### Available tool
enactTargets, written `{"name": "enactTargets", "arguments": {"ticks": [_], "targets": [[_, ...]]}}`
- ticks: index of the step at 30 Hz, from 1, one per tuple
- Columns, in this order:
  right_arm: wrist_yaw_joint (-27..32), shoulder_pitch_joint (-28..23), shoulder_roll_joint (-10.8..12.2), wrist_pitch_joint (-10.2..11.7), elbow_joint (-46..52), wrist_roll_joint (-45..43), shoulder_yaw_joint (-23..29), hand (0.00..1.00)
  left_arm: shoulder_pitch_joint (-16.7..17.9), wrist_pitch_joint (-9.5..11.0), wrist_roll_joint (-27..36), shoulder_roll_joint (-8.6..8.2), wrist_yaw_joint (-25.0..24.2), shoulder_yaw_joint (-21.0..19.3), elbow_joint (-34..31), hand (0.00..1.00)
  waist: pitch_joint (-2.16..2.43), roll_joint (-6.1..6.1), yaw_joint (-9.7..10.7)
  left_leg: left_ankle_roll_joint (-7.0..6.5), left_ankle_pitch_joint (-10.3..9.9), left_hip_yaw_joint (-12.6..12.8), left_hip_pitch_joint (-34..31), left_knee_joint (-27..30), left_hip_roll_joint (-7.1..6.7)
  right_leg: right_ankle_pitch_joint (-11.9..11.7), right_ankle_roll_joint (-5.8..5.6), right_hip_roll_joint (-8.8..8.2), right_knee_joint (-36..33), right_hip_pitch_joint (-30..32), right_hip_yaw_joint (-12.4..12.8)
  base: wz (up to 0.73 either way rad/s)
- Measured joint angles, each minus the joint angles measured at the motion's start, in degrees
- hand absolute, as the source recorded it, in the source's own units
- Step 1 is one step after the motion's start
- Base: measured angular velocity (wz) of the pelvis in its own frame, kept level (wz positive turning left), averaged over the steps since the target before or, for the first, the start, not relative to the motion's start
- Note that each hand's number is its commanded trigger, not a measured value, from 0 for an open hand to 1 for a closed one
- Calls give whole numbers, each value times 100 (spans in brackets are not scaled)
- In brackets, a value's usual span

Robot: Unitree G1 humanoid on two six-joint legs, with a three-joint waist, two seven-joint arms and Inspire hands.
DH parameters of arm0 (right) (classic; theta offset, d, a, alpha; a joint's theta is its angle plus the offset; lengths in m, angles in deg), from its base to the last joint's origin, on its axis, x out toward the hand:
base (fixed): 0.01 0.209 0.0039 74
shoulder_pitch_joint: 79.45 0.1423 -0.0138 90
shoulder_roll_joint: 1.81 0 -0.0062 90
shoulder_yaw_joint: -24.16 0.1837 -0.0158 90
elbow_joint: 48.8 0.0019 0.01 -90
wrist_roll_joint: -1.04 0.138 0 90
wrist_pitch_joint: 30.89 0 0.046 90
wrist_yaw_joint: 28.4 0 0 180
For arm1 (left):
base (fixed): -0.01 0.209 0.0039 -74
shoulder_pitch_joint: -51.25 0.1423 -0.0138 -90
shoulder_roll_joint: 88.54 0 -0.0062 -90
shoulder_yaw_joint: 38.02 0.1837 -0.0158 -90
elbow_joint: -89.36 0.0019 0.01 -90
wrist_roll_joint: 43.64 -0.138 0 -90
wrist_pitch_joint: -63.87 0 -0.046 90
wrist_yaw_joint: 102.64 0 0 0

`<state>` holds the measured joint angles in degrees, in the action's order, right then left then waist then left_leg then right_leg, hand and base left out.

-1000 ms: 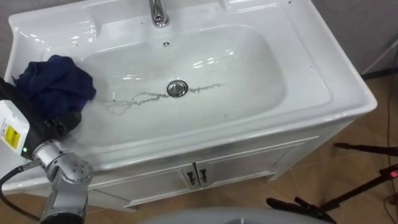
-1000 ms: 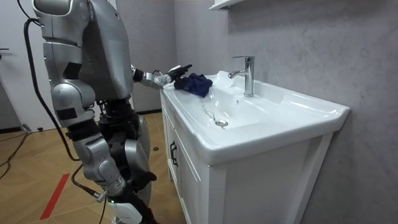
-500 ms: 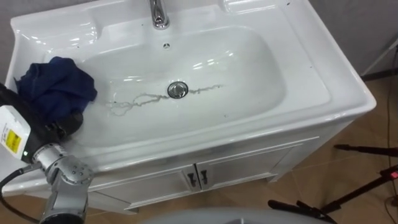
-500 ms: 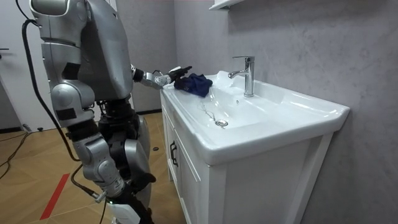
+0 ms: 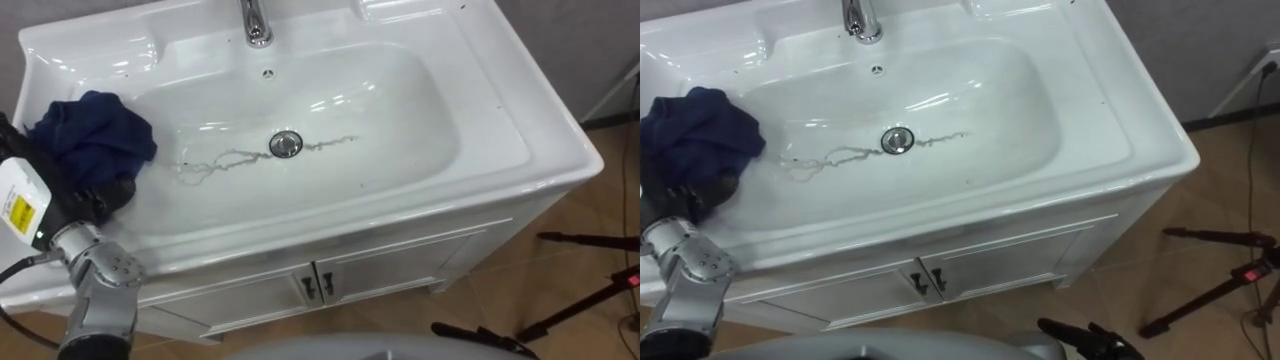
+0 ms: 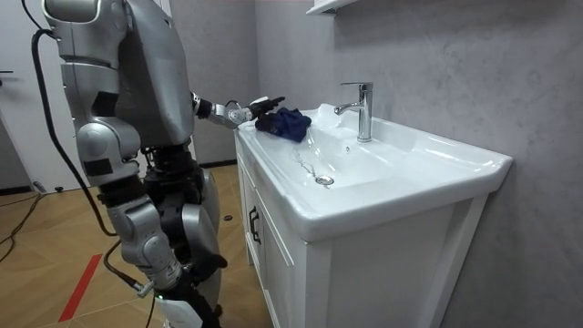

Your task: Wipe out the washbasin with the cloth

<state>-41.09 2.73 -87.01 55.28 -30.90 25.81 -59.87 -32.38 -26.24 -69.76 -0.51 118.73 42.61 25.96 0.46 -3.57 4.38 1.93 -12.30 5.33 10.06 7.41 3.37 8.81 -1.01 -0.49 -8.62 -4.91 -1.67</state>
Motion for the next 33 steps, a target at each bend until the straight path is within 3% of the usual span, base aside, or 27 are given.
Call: {"name": "enactTargets", "arguments": {"ticks": [9, 12, 22, 23, 24, 25, 33], "targets": [[-88, 24, -117, 3, -39, -1, -4, 0, -187, -165, -181, 166, -476, -8, 19, 0, -8, -110, -16, -1, 1, 70, -80, 3, 0, -17, -1, 6, -10, 114, 69, -2], [-125, 21, -181, -5, -48, -1, -11, 0, -191, -180, -218, 251, -736, -9, 292, 0, -25, -134, -49, 0, 1, 99, -43, 1, 1, -17, -1, 18, -12, 81, 152, -14], [-89, 13, -215, -138, -41, -2, -11, 0, -340, -185, -155, 248, -1397, -8, 585, 0, 2, -136, -170, 0, 2, 256, -15, 2, 30, -30, 16, 61, -10, 73, 278, -7], [-66, 17, -220, -160, -41, -2, -12, 0, -372, -195, -155, 248, -1440, -8, 613, 14, 3, -138, -172, 0, 2, 256, -10, 2, 30, -30, 16, 62, -12, 71, 272, 0], [-54, 23, -224, -198, -40, -2, -11, 0, -385, -209, -157, 248, -1471, -8, 626, 88, 5, -141, -172, 0, 2, 256, 1, 2, 31, -31, 17, 62, -12, 70, 270, 0], [-51, 24, -228, -212, -41, -2, -11, 0, -391, -210, -158, 248, -1483, -8, 651, 100, 5, -141, -173, 0, 2, 256, 10, 2, 31, -31, 17, 62, -12, 69, 270, 0], [-53, 60, -276, -264, -135, -3, -5, 0, -573, -211, -273, 263, -1531, -69, 983, 100, 48, -210, -172, 0, 2, 251, 61, 4, 32, -31, 17, 62, -23, -10, 255, 1]]}}
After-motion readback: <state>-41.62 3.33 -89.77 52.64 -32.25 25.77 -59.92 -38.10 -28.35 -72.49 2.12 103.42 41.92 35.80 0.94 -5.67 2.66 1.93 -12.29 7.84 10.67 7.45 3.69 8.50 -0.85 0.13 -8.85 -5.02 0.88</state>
